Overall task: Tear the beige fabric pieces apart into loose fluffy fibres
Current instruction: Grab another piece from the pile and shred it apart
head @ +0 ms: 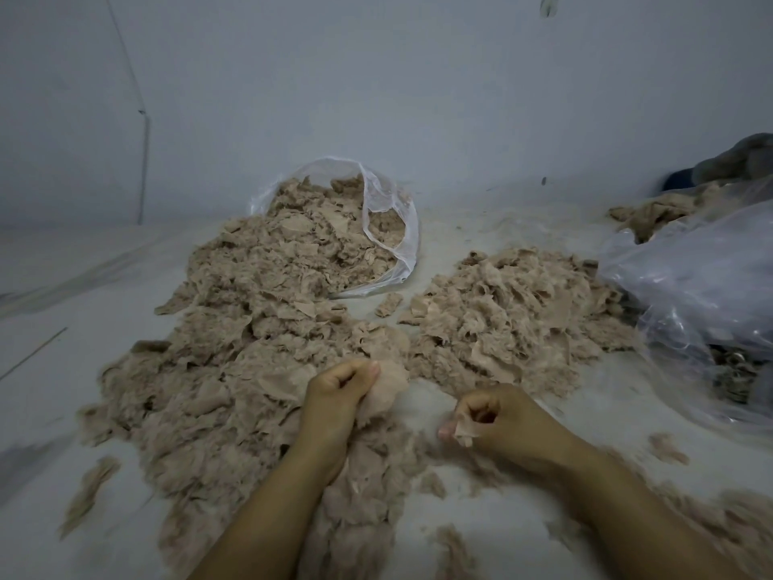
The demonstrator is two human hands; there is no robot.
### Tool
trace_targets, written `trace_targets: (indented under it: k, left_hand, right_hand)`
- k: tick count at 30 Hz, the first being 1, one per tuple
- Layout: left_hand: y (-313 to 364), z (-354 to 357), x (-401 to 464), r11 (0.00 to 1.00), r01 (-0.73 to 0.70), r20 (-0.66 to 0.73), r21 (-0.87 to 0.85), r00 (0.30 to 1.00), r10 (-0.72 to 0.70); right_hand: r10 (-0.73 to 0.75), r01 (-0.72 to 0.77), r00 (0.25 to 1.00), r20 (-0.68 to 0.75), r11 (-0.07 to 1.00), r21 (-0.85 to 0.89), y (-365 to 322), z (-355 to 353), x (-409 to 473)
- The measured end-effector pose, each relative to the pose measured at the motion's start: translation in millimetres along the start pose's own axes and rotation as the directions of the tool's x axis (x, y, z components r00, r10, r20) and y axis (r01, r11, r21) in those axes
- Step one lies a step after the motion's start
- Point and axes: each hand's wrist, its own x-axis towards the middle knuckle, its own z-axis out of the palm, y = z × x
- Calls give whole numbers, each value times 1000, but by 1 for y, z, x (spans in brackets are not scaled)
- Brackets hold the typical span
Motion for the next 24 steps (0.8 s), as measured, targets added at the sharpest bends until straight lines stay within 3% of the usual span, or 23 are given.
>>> trace_targets:
  k: [4,6,11,15,18,20,21,22,24]
  left_hand:
    - [0,11,-8,996,-72,93,57,993,67]
    - [1,11,-8,994,-100,80,52,992,96]
    - [2,8,-8,980,-150,75,128,987,142]
    - [-1,11,-10,928,-242,234,283,956,178]
    - [-2,3,-1,960,-143,31,242,990,139]
    - [1,-8,6,952,-148,-15,267,987,157]
    - [2,-13,7,922,-192,50,337,981,186]
    - [3,-17,8,859,-251,163,447,967,197]
    - [2,-23,7,598,-381,400,706,910,108]
  right_hand:
    - [-116,97,990,-82,973,-208,0,-4,4]
    - [-144,115,980,-140,973,-198,-1,-4,2]
    - [-116,125,988,-98,989,85,-6,0,2]
    - [60,3,981,-186,948,319,0,23,12]
    - [175,55,883,-435,883,466,-1,21,21]
    - [249,132,845,-473,760,636,1,11,25]
    - [278,109,853,-442,732,672,5,10,25]
    - [294,38,864,-408,771,636,7,12,23]
    - [268,-132,891,-366,925,357,11,24,17]
